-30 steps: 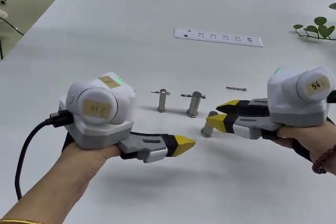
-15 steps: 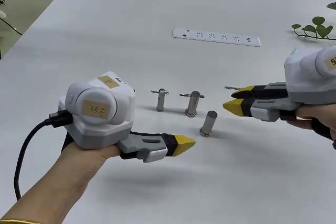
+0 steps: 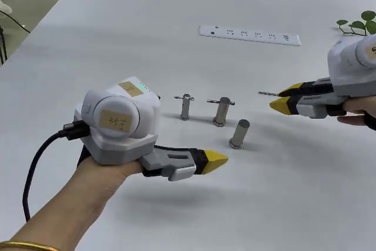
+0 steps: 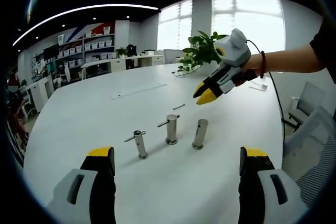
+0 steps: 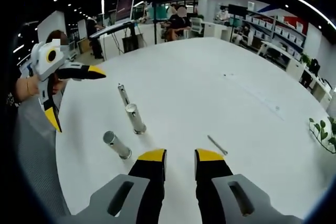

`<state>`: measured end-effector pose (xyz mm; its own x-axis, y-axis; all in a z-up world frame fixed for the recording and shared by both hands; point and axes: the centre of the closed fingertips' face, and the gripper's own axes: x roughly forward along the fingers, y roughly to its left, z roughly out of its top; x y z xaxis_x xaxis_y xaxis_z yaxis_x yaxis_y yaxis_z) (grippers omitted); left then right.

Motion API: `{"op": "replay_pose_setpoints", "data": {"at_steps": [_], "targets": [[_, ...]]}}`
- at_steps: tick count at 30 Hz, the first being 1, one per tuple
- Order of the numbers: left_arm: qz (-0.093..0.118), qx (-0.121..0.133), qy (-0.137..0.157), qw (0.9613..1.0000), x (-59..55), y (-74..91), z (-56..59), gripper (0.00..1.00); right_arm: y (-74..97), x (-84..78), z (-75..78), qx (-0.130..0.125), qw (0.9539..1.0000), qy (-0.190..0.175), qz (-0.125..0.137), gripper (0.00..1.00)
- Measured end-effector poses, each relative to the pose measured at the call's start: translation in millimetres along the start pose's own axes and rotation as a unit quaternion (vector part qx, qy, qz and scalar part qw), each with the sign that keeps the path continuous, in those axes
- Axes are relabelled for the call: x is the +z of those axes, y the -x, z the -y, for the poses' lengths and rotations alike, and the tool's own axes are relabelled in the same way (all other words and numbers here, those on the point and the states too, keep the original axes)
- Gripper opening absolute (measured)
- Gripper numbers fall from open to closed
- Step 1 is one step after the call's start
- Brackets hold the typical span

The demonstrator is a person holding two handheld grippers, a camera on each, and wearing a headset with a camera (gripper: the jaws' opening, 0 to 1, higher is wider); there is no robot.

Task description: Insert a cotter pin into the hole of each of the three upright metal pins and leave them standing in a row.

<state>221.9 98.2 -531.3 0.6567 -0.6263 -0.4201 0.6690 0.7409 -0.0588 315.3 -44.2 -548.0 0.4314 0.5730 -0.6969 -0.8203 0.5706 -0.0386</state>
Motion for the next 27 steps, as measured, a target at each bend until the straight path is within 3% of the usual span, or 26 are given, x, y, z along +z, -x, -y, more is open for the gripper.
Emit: {"op": "replay_pose_setpoints", "data": {"at_steps": [5, 9, 27], "targets": [[0.002, 0.001, 0.0, 1.0, 0.4, -0.4, -0.7, 0.99, 1.6, 2.8, 12.1, -0.011, 0.9995, 0.02, -0.023, 0.16], [0.002, -0.002, -0.002, 1.0, 0.5, -0.9, 1.2, 0.99, -1.7, 7.7, 23.2, -0.011, 0.9991, 0.031, -0.026, 0.16], [-0.007, -0.002, -0.003, 1.0, -4.6, -2.6, -0.4, 0.99, -46.0, -18.4, 65.4, -0.002, 0.9936, 0.065, -0.092, 0.14]]}}
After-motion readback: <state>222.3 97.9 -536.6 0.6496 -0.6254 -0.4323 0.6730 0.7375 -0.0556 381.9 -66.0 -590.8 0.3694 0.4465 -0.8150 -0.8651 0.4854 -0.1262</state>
